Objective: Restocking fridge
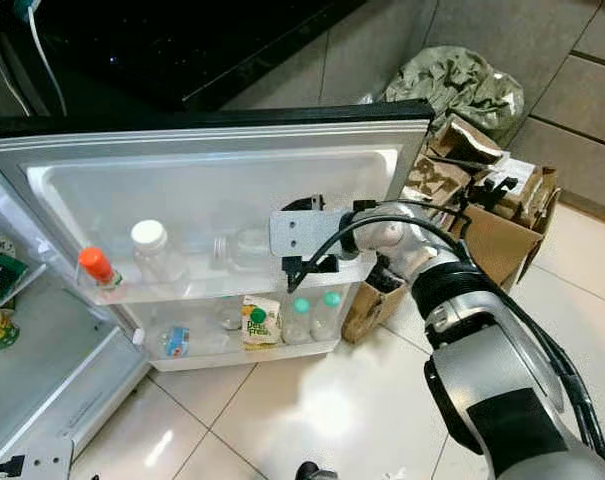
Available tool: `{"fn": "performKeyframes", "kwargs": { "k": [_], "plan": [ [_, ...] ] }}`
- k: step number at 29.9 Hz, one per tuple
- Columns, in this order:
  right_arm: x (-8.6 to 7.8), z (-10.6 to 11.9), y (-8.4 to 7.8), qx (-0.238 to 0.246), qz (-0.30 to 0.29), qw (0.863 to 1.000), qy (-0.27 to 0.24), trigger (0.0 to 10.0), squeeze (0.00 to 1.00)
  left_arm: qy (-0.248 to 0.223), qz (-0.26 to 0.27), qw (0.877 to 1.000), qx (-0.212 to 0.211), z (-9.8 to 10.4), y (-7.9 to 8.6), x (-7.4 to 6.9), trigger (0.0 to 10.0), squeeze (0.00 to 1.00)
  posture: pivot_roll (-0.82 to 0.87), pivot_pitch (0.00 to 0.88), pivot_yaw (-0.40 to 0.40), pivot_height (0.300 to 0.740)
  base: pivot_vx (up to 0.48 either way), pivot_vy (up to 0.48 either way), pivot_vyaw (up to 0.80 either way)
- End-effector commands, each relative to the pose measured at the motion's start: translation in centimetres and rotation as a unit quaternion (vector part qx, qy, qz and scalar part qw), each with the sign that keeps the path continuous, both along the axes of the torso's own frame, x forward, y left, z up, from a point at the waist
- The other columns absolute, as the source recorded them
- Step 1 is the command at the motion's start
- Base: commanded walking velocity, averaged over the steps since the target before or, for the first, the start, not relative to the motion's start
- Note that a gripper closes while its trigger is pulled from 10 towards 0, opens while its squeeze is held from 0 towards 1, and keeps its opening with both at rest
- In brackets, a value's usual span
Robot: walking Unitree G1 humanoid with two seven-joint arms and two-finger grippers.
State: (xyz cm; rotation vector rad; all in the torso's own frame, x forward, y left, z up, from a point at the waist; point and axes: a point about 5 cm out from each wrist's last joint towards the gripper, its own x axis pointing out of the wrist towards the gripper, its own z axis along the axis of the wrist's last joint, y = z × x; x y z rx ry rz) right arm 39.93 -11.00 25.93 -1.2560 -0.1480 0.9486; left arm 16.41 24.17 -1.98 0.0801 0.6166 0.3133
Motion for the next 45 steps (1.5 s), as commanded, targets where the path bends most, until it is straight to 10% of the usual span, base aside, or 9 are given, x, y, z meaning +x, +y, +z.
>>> {"fn": "performKeyframes", "kwargs": {
  "k": [1, 10, 25, 26, 29, 31, 36, 39, 45],
  "plan": [
    [0.2, -1.9, -0.2, -0.020, -0.027, 0.999, 0.024, 10.0, 0.00, 0.030, 0.006, 1.000, 0.006, -0.9, 0.4, -1.4, 10.0, 0.00, 0.00, 0.303, -0.008, 0.710, 0.000, 0.000, 0.00],
    [0.0, -2.5, 0.6, 0.006, -0.022, 0.990, 0.138, 10.0, 0.00, 0.031, 0.004, 0.999, 0.006, -0.9, 0.4, -1.3, 10.0, 0.00, -0.01, 0.300, -0.011, 0.710, 0.000, 0.000, 0.00],
    [0.8, -3.9, 1.6, 0.001, -0.105, 0.992, 0.076, 10.0, 0.00, 0.032, 0.008, 0.999, 0.007, -1.1, 0.2, -1.7, 10.0, 0.00, 0.01, 0.296, -0.014, 0.710, 0.000, 0.000, 0.00],
    [0.8, -3.9, 1.6, 0.014, -0.106, 0.991, 0.084, 9.4, 0.00, 0.032, 0.008, 0.999, 0.006, -1.1, 0.2, -1.7, 10.0, 0.00, 0.01, 0.295, -0.016, 0.710, 0.000, 0.000, 0.00],
    [1.1, -2.6, 1.2, 0.061, -0.117, 0.988, 0.076, 0.2, 0.00, 0.034, 0.009, 0.999, 0.005, -1.2, 0.1, -1.8, 10.0, 0.00, 0.00, 0.294, -0.018, 0.710, 0.000, 0.000, 0.00],
    [1.2, -2.2, 1.1, 0.071, -0.120, 0.988, 0.069, 0.0, 0.00, 0.034, 0.009, 0.999, 0.004, -1.2, 0.1, -1.8, 10.0, 0.00, 0.00, 0.293, -0.020, 0.710, 0.000, 0.000, 0.00],
    [1.3, -1.4, 0.8, 0.090, -0.116, 0.987, 0.059, 0.0, 0.00, 0.035, 0.007, 0.999, 0.003, -1.3, 0.1, -1.7, 10.0, 0.00, -0.01, 0.294, -0.020, 0.710, 0.000, 0.000, 0.00],
    [1.1, -1.3, 0.9, 0.091, -0.099, 0.989, 0.065, 10.0, 0.00, 0.035, 0.007, 0.999, 0.002, -1.3, 0.1, -1.6, 10.0, 0.00, -0.01, 0.294, -0.019, 0.710, 0.000, 0.000, 0.00],
    [0.9, -1.0, 1.1, 0.110, -0.076, 0.988, 0.077, 10.0, 0.00, 0.034, 0.007, 0.999, 0.003, -1.3, 0.1, -1.5, 10.0, 0.00, -0.01, 0.293, -0.018, 0.710, 0.000, 0.000, 0.00]
  ]
}}
